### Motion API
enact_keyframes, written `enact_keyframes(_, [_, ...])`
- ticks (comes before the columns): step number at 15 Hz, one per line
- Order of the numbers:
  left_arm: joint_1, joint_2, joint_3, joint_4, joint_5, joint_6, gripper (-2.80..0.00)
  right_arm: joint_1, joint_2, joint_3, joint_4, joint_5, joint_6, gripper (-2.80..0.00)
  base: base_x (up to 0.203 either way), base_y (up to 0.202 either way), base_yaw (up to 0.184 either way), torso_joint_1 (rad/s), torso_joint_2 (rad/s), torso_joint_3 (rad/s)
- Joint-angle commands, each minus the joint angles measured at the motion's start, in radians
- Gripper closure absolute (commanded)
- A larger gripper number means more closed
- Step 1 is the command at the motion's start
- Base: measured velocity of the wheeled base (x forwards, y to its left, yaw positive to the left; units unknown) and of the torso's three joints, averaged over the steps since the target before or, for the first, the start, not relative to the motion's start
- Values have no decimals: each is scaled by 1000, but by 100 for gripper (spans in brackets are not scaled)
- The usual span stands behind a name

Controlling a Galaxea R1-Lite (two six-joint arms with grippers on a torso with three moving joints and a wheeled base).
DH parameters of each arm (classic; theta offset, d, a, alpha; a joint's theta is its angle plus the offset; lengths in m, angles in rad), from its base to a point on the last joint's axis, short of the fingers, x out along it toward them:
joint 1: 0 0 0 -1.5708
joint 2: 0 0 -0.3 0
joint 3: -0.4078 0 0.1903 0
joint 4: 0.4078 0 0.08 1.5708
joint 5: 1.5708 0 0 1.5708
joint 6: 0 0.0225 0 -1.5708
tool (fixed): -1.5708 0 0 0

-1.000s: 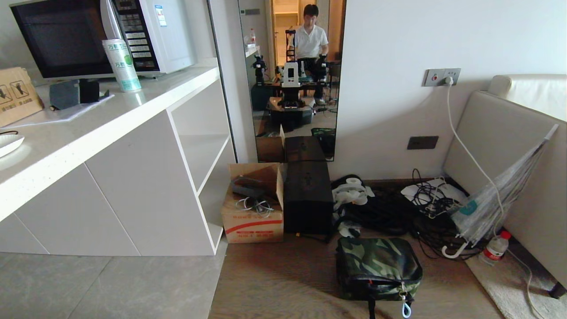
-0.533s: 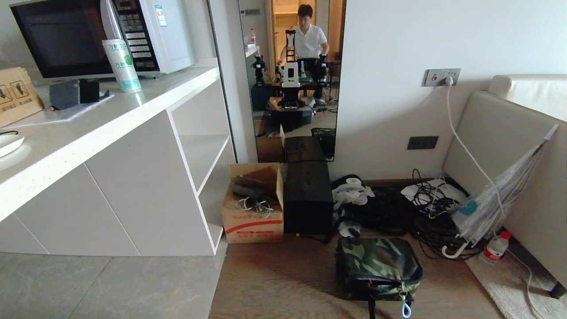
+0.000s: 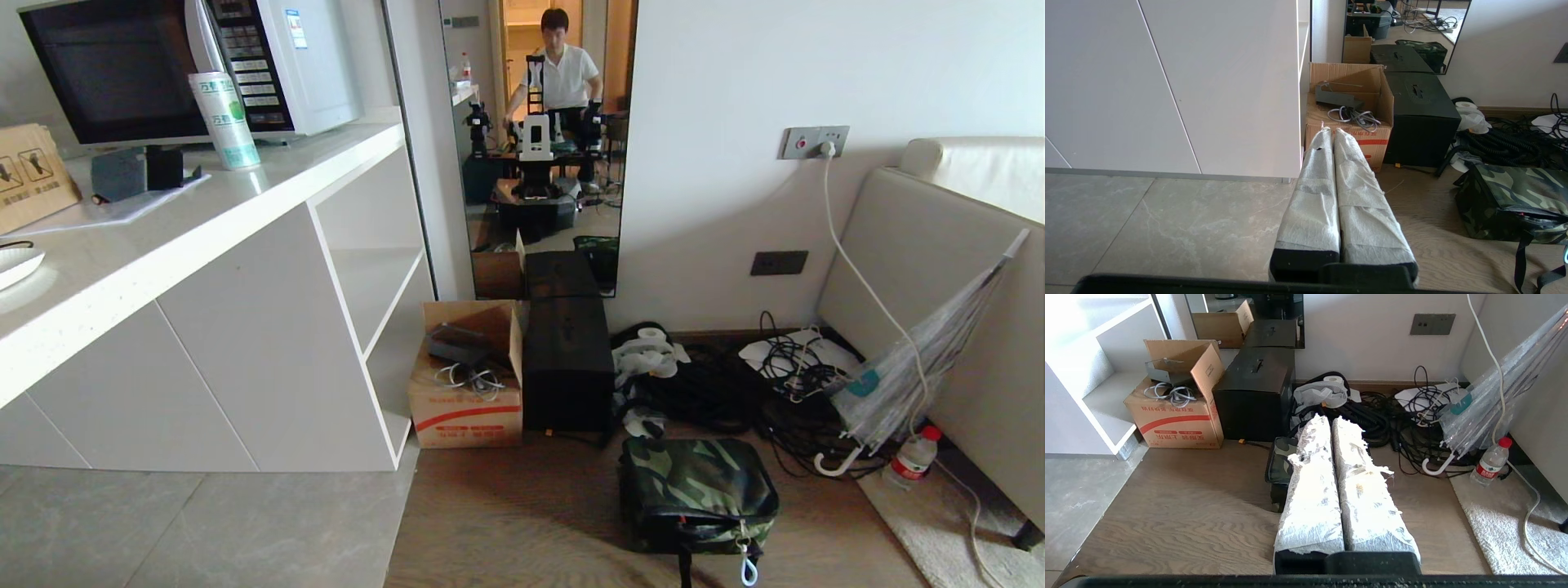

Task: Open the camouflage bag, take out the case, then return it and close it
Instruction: Open the top of the storage box

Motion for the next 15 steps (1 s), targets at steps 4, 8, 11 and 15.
enact_keyframes(4, [0, 2, 0, -1, 0, 0, 0, 0, 1, 0, 0, 1, -1, 0, 0, 0, 0, 0, 0, 0])
enact_keyframes(8, [0, 2, -1, 1, 0, 0, 0, 0, 2, 0, -1, 1, -1, 0, 0, 0, 0, 0, 0, 0])
enact_keyframes(11, [0, 2, 0, -1, 1, 0, 0, 0, 2, 0, 0, 0, -1, 0, 0, 0, 0, 0, 0, 0])
enact_keyframes(15, [0, 2, 0, 1, 0, 0, 0, 0, 1, 0, -1, 1, -1, 0, 0, 0, 0, 0, 0, 0])
